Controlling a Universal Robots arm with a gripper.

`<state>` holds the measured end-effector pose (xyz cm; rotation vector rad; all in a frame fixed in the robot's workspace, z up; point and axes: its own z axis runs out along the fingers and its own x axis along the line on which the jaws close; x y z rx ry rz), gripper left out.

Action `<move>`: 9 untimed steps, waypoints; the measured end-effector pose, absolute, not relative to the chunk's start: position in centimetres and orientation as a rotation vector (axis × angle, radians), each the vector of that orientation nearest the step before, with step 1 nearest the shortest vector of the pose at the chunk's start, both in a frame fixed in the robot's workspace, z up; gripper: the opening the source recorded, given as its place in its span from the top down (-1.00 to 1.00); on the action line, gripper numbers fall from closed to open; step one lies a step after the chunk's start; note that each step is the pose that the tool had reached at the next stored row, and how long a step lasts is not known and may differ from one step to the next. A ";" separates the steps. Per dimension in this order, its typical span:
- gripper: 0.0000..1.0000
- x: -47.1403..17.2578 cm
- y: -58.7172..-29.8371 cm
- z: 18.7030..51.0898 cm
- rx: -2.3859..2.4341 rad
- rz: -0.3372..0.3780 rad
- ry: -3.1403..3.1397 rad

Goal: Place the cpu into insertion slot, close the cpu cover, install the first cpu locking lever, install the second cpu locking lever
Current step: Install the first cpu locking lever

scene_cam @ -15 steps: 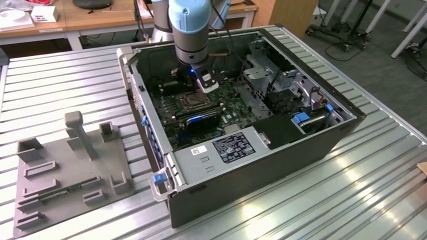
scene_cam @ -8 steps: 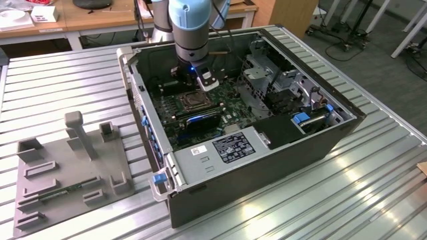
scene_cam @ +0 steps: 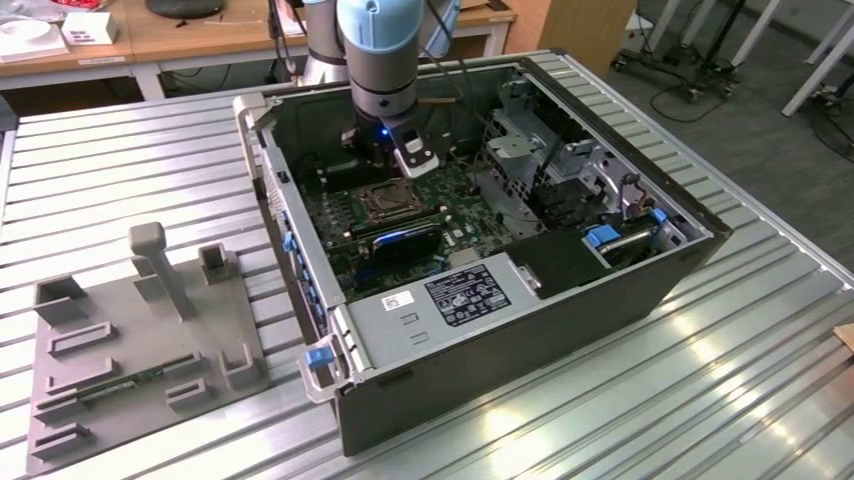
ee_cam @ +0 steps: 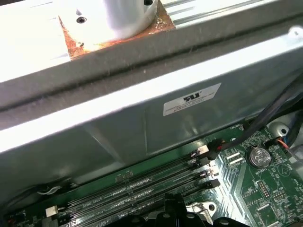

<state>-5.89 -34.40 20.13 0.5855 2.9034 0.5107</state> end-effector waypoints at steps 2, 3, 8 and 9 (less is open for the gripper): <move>0.80 -5.9 -34.4 20.2 0.585 0.511 2.903; 0.80 -5.9 -34.4 20.2 0.585 0.511 2.903; 0.80 -5.9 -34.4 20.2 0.585 0.509 2.904; 0.80 -5.9 -34.4 20.2 0.585 0.506 2.904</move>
